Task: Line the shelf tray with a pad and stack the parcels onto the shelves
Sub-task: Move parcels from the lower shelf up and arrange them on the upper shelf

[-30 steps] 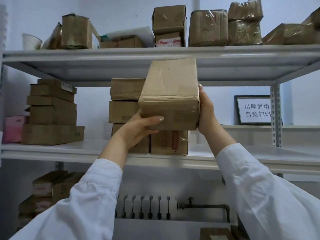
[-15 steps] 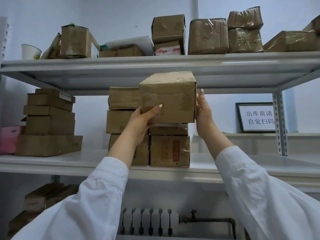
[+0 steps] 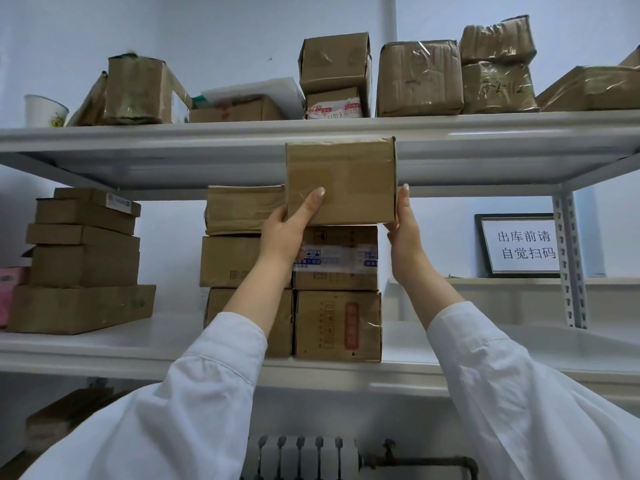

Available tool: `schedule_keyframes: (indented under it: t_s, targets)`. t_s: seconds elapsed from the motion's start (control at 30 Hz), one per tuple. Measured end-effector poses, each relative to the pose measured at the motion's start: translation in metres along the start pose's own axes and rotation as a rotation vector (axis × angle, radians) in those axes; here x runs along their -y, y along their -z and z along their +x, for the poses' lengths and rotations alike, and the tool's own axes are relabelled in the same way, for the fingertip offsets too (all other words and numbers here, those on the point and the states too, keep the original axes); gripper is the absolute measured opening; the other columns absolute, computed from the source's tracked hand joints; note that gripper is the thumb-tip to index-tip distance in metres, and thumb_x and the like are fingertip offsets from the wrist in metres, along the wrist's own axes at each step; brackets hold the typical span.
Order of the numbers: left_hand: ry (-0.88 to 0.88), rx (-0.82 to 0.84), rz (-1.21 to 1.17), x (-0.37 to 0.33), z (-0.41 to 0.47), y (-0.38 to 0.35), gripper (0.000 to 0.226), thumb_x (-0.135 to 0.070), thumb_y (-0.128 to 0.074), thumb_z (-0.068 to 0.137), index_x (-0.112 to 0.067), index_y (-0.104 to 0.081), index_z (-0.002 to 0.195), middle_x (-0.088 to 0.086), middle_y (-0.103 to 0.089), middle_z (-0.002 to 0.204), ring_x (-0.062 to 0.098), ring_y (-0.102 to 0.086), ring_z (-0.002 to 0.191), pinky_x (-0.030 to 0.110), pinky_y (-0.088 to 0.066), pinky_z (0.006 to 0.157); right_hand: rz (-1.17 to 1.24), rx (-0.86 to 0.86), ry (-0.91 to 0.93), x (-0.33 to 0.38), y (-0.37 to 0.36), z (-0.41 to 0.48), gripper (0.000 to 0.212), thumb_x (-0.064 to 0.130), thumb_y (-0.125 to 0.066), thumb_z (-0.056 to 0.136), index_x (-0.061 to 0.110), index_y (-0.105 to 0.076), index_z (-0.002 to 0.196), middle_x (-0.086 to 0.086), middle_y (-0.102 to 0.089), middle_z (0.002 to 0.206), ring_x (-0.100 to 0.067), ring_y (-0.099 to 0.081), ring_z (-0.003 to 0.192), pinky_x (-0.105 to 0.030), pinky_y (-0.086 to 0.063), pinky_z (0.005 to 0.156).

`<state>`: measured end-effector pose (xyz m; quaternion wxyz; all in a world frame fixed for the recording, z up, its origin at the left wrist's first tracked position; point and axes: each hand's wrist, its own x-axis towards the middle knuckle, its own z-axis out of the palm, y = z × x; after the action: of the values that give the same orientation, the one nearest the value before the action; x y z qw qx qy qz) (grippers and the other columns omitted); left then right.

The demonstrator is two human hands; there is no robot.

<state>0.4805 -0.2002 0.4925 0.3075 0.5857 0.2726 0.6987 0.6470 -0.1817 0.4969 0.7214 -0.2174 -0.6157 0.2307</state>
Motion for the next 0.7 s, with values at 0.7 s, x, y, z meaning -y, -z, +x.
schedule_keyframes:
  t_s: [0.7]
  targets:
    - [-0.087, -0.23, 0.098, 0.02, 0.039, -0.007, 0.035, -0.044, -0.054, 0.091, -0.012, -0.049, 0.105, 0.001, -0.056, 0.079, 0.01, -0.045, 0.056, 0.022, -0.04, 0.049, 0.001, 0.047, 0.002, -0.03, -0.003, 0.032, 0.059, 0.048, -0.043, 0.079, 0.015, -0.051, 0.128, 0.009, -0.062, 0.102, -0.003, -0.059, 0.09, -0.017, -0.046, 0.067]
